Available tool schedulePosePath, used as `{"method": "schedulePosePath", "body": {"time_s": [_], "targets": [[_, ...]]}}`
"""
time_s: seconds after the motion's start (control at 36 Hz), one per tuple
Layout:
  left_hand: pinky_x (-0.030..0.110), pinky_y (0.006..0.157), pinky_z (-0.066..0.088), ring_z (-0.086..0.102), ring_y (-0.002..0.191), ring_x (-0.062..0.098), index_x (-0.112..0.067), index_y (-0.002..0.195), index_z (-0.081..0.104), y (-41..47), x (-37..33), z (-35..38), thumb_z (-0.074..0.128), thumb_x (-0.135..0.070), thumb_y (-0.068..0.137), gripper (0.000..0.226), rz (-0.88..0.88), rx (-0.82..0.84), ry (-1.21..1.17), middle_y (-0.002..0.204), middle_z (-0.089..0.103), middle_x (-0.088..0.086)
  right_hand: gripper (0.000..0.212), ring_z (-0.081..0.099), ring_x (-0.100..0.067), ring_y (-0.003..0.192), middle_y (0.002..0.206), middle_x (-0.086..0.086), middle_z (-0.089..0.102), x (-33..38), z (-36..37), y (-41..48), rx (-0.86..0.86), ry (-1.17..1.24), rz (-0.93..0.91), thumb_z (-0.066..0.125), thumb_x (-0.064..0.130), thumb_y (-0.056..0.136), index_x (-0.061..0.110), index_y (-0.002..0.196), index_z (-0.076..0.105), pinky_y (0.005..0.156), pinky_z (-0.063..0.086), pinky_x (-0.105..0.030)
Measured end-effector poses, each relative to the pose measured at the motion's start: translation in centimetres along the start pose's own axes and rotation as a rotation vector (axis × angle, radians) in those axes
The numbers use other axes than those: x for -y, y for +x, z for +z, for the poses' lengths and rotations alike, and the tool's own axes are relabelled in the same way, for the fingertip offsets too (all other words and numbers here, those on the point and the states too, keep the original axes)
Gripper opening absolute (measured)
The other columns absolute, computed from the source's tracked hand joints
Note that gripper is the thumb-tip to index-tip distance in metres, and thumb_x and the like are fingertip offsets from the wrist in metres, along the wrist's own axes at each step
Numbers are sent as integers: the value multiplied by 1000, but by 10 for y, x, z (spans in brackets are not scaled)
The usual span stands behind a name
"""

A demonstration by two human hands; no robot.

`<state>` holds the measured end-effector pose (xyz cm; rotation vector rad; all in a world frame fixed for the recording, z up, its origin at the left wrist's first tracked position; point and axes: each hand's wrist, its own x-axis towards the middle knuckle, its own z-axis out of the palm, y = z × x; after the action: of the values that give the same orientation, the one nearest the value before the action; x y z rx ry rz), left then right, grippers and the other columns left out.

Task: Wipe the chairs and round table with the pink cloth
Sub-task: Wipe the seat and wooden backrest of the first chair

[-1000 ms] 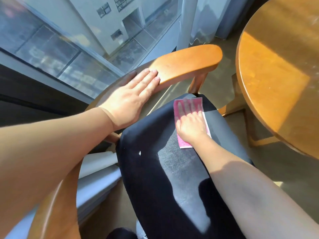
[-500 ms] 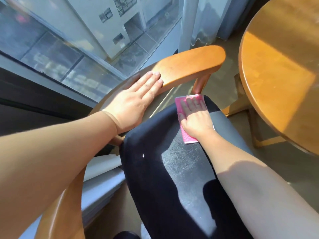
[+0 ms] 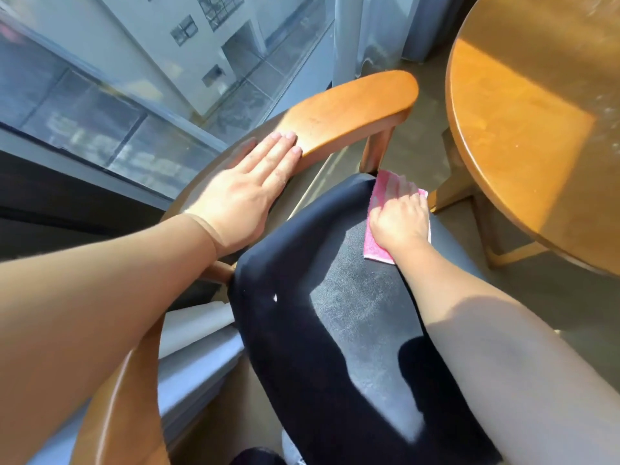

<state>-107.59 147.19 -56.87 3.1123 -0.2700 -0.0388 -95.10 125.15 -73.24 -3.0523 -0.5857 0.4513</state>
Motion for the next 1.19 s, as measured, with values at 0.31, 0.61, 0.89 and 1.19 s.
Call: {"method": "schedulePosePath", "body": {"time_s": [0.31,0.61,0.89,1.19], "targets": [[47,112,25,24,138,37,6,141,30,2,-3,-3,21,-10,88,56,13,-9,-22,148,29,22,57,46,-38,120,122,-25,56,-19,6,-1,-18,69,43,28,37,96,-2,125,58,110,30,-46],[47,114,21,21,140,34,5,143,25,0,-3,-1,34,0,83,61,4,4,4,150,25,22,62,44,-36,126,144,-18,43,-81,20,-73,13,129,169,29,40,97,7,149,27,104,33,-46],[39,115,16,20,140,33,6,142,28,-2,-5,-3,43,8,80,64,-18,-8,-13,149,26,23,53,55,-39,102,113,-19,57,-127,28,-144,-59,157,319,41,31,93,5,139,39,90,43,-47],[39,112,13,17,142,31,-2,147,21,-9,-14,-7,38,-2,92,58,-107,24,71,153,20,17,50,55,-39,110,123,-21,56,-146,42,-164,-41,90,331,50,28,93,6,136,38,93,42,-46]]}}
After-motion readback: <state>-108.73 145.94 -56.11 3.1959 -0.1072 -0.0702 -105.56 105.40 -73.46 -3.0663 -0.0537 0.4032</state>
